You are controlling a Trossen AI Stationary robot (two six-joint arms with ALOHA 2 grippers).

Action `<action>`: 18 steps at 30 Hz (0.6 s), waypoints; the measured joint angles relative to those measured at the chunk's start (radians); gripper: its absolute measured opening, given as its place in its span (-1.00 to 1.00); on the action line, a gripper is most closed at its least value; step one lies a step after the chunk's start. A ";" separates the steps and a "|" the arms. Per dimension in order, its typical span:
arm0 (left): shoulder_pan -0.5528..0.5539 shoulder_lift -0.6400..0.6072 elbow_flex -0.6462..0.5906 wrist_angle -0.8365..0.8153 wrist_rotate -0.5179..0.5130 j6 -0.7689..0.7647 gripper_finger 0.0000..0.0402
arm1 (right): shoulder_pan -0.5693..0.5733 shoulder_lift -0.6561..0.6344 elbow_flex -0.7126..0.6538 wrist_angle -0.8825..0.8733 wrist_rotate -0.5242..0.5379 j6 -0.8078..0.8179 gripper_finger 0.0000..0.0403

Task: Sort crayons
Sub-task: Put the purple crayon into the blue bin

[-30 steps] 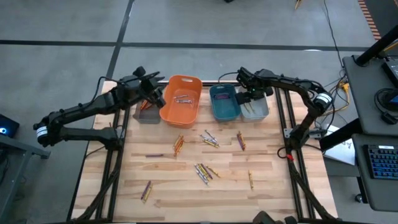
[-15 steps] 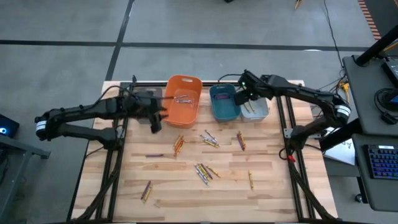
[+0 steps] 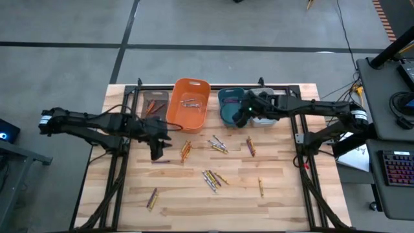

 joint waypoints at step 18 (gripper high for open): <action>-0.283 0.318 -0.060 -0.078 -0.062 -0.190 -0.39 | 0.056 0.019 0.000 0.061 -0.001 -0.051 -0.28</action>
